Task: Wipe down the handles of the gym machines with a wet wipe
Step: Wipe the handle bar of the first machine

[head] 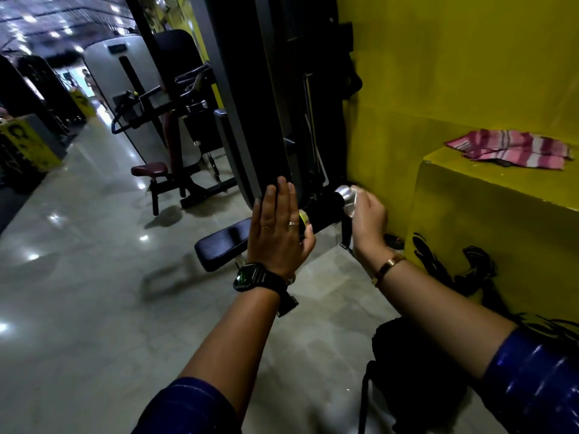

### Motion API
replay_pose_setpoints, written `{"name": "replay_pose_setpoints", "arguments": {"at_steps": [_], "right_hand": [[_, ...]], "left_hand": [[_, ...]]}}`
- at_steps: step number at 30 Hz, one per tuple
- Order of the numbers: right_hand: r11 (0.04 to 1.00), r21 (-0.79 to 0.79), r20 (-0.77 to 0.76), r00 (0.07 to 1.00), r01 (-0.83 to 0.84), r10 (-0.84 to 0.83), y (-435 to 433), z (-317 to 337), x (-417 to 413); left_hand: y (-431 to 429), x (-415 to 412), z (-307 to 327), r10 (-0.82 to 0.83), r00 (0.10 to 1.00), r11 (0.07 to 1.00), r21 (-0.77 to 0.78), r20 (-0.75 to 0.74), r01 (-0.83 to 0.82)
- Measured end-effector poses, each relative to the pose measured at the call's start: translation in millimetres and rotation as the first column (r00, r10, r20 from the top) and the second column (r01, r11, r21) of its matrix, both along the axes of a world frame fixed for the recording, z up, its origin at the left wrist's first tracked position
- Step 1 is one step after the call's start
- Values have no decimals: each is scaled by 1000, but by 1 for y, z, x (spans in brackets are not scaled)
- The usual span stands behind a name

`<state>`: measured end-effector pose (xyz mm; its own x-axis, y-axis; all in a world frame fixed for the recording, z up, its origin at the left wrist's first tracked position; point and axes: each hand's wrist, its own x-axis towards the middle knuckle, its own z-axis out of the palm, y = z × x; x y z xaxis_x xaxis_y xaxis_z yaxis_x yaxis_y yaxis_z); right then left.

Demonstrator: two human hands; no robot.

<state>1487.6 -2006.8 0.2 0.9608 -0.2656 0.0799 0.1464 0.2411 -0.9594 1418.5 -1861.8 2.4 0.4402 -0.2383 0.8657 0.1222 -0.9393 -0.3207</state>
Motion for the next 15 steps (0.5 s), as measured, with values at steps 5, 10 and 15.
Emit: {"name": "replay_pose_setpoints", "arguments": {"at_steps": [5, 10, 15], "right_hand": [[935, -256, -44, 969, -246, 243, -6, 24, 21], [967, 17, -189, 949, -254, 253, -13, 16, 18], [973, -215, 91, 990, -88, 109, -17, 11, 4]], "left_hand": [[-2, -1, -1, -24, 1000, 1000, -15, 11, 24], [-2, -1, -1, 2, 1000, 1000, 9, 26, -2], [-1, 0, 2, -10, 1000, 1000, -3, 20, 11]]}}
